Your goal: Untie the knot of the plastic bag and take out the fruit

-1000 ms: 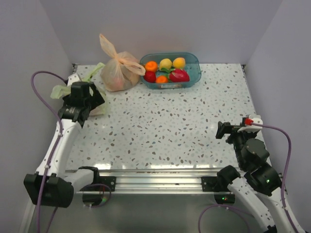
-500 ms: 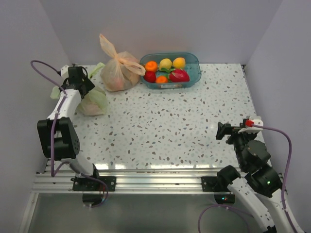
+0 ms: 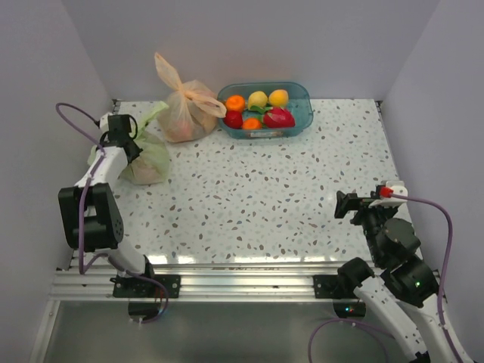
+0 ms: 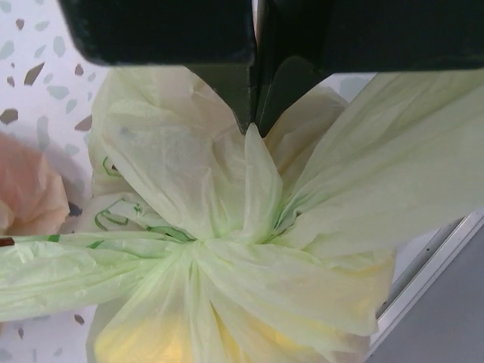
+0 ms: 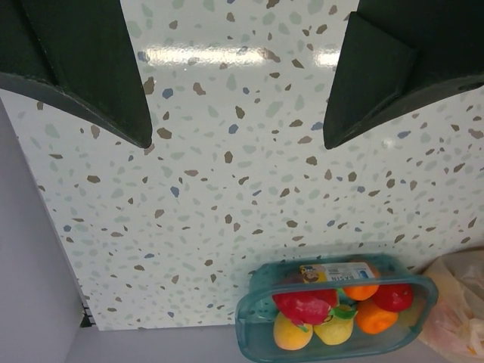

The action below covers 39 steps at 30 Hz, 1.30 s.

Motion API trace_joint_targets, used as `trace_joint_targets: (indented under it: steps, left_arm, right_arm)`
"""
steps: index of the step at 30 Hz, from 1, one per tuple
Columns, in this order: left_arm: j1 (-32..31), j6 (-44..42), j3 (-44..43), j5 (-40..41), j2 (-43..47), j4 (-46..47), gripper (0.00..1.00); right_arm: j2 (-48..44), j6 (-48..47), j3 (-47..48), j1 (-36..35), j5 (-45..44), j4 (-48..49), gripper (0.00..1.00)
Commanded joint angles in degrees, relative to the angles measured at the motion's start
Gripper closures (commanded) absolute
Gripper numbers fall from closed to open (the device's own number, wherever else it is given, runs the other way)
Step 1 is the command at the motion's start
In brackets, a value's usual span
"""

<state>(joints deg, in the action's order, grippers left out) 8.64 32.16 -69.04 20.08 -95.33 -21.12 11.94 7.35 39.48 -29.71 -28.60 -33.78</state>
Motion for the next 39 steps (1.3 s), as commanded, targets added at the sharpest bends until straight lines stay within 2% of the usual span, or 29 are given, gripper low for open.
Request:
trace_joint_targets:
  steps: [1,5,6,9,11,14,19,23,26,29,33,39]
  left_arm:
    - [-0.6,-5.7,2.9,-6.1,6.3,2.6,1.00]
    - [-5.6,-11.0,2.3,-10.4,10.6,-0.8,1.00]
    - [-9.7,-12.0,2.1,-10.5,12.2,-1.7,1.00]
    - [-16.9,-13.5,0.7,-13.6,14.3,-3.2,1.00]
    - [-20.0,-13.4,-0.5,-16.0,14.6,-3.2,1.00]
    - [-26.8,-14.6,-4.2,-19.6,12.5,-3.6,1.00]
    - [-43.4,-17.7,-11.4,-22.2,5.9,-5.5,1.00]
    - [-55.5,-17.8,-9.3,-20.4,4.1,-2.4,1.00]
    - [-58.1,-16.4,-3.8,-20.3,3.6,0.8,1.00]
    - [-59.4,-16.5,-0.6,-20.3,3.0,-0.8,1.00]
    - [-59.8,-16.8,4.4,-15.6,8.1,-1.7,1.00]
    - [-59.9,-18.4,8.5,-14.6,12.3,-0.1,1.00]
  right_arm:
    - [0.9,-1.0,0.2,-0.3,1.7,1.6,0.01]
    - [3.0,-0.5,2.0,-0.3,4.3,-0.1,0.01]
    - [3.9,-0.5,2.5,-0.2,5.0,-0.6,0.01]
    - [8.6,-0.2,5.9,-0.2,7.9,-3.0,0.01]
    - [12.6,0.2,8.4,-0.2,9.9,-4.8,0.01]
    - [16.2,0.3,10.6,-0.2,11.0,-5.8,0.01]
    - [19.2,-0.5,13.5,-0.2,17.3,-5.4,0.01]
    - [22.3,-1.0,15.2,-0.3,21.2,-6.0,0.01]
    - [25.1,-0.7,15.1,-0.2,24.3,-6.1,0.01]
    - [27.2,0.1,14.6,-0.2,26.5,-5.9,0.01]
    - [30.6,-0.5,15.9,-0.2,30.0,-6.2,0.01]
    - [41.2,-3.8,18.9,-0.3,35.4,-3.9,0.01]
